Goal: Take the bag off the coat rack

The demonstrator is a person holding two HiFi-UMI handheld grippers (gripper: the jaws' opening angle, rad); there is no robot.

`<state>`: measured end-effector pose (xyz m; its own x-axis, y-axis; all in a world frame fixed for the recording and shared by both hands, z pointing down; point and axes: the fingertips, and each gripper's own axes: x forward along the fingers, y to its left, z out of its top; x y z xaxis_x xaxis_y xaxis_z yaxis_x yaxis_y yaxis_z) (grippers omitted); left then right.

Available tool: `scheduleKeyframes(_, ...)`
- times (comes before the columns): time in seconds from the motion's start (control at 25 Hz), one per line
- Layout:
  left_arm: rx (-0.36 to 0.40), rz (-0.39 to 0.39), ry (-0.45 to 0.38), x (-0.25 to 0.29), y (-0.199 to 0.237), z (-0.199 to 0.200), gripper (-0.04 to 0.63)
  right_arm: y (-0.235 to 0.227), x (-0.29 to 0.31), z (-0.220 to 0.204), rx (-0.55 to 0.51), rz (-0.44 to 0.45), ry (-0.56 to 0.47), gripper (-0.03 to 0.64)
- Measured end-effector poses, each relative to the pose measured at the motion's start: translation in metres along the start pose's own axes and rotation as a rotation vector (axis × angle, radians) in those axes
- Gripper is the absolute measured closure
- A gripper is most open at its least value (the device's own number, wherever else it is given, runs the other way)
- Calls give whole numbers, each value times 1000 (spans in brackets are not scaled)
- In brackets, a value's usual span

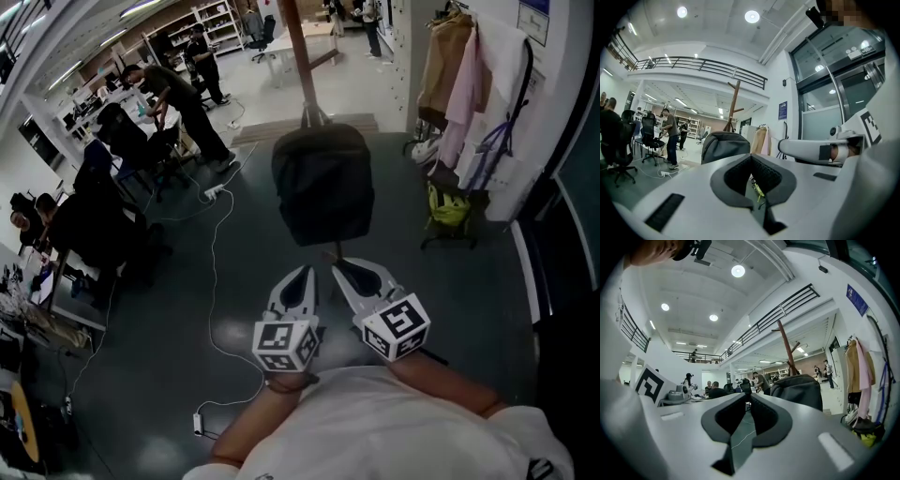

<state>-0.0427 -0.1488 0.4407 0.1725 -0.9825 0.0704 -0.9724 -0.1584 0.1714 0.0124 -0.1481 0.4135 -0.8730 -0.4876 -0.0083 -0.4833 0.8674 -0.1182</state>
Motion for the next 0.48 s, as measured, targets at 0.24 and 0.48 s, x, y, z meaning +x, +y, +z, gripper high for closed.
scheduleKeyframes(0.24, 20, 6, -3, 37, -6, 2, 589, -33, 6, 2, 6, 13, -10, 603)
scheduleKeyframes(0.48, 14, 32, -15, 51, 8, 4, 589, -49, 17, -7, 30, 9, 5, 600)
